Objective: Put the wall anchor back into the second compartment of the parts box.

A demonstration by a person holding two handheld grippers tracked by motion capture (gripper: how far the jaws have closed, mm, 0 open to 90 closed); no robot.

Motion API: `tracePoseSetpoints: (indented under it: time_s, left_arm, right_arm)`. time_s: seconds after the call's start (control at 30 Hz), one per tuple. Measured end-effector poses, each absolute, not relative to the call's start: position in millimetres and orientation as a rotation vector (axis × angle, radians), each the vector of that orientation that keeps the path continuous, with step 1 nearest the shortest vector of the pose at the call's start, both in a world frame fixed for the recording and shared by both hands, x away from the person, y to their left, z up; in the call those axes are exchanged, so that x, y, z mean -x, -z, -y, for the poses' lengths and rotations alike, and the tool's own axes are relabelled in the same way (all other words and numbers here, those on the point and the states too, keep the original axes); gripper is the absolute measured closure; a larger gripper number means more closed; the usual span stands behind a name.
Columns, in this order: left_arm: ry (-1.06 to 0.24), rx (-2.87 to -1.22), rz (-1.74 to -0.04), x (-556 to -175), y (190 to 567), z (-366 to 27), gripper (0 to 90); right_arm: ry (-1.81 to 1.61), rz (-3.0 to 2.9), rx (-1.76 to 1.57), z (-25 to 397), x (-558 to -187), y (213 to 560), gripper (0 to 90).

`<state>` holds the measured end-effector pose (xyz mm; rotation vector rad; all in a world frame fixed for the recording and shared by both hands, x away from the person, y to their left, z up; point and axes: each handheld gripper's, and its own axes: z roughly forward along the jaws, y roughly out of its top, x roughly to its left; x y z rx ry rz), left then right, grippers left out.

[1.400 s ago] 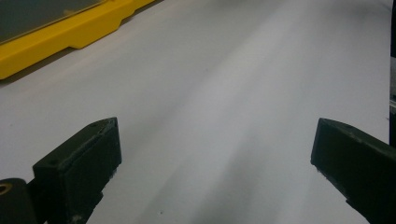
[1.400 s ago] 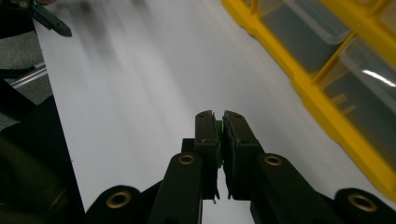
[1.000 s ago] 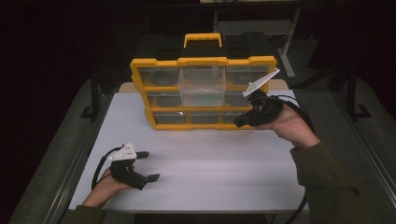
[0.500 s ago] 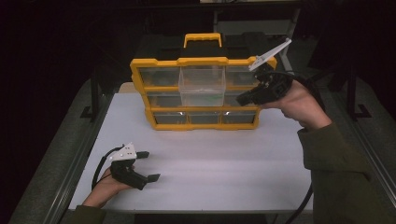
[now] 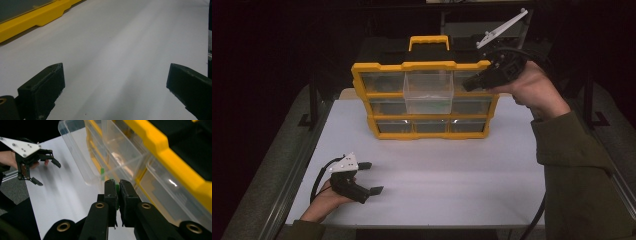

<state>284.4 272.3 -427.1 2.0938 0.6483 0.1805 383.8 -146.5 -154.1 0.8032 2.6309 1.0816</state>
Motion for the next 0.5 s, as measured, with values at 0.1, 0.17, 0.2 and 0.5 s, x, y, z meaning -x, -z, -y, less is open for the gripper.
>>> tracePoseSetpoints:
  time_s: [0.1, 0.17, 0.2, 0.5]
  left_arm:
    - [-0.182, -2.099, -0.647, -284.4, 427.0, -272.5, 1.6]
    - [-0.18, -2.098, -0.646, -284.3, 426.9, -272.4, 1.5]
    - [-0.181, -2.098, -0.645, -284.3, 426.8, -272.3, 1.5]
    - [-0.179, -2.096, -0.646, -284.0, 426.2, -272.2, 1.5]
  right_arm:
    - [-1.088, -2.631, -0.783, 139.9, -385.8, 149.9, 84.6]
    - [-1.098, -2.632, -0.773, 134.9, -386.3, 147.9, 84.6]
    - [-1.1, -2.635, -0.77, 131.8, -386.4, 147.2, 84.6]
    - [-1.081, -2.652, -0.737, 106.8, -396.2, 146.9, 84.3]
